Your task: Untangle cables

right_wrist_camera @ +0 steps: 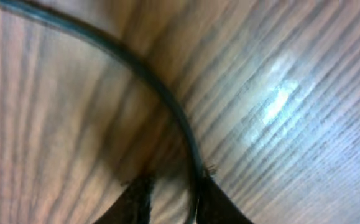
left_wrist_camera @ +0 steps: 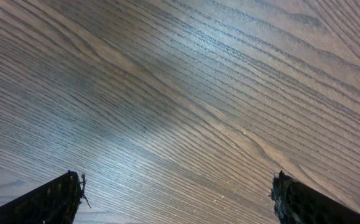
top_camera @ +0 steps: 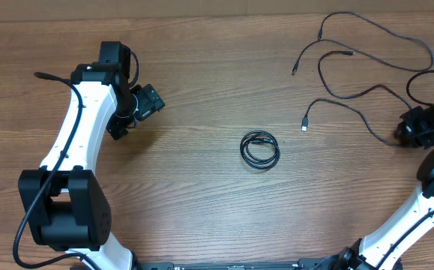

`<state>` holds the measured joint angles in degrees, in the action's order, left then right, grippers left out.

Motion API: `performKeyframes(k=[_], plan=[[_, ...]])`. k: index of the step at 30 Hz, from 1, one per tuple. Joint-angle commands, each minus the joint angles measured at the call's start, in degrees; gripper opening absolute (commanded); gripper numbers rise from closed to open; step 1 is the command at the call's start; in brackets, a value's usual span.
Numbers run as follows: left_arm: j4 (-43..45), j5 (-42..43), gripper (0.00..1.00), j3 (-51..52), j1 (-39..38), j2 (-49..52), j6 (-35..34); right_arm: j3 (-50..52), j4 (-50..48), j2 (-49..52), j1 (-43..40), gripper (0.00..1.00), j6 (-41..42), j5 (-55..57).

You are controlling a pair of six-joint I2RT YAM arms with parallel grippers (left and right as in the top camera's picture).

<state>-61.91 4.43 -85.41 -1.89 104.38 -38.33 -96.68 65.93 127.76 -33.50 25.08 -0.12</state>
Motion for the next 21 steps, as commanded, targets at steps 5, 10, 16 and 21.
performKeyframes(k=[5,10,16,21], plan=[[0.0,-0.3,1.0,-0.2,-0.1,-0.6,1.5,-0.9,-6.6,-0.1,-0.4,0.11,-9.3,1.4],[0.1,-0.3,1.0,-0.2,-0.1,-0.6,1.5,-0.9,-10.8,-0.1,-0.4,0.15,-16.4,3.1],[0.2,-0.3,0.99,-0.2,-0.1,-0.6,1.5,-5.5,-13.3,-0.1,-0.5,0.1,-16.4,4.8],[0.5,-0.3,1.0,-0.2,-0.1,-0.6,1.5,-15.4,-10.4,-0.1,-0.5,0.04,-16.4,4.7]])
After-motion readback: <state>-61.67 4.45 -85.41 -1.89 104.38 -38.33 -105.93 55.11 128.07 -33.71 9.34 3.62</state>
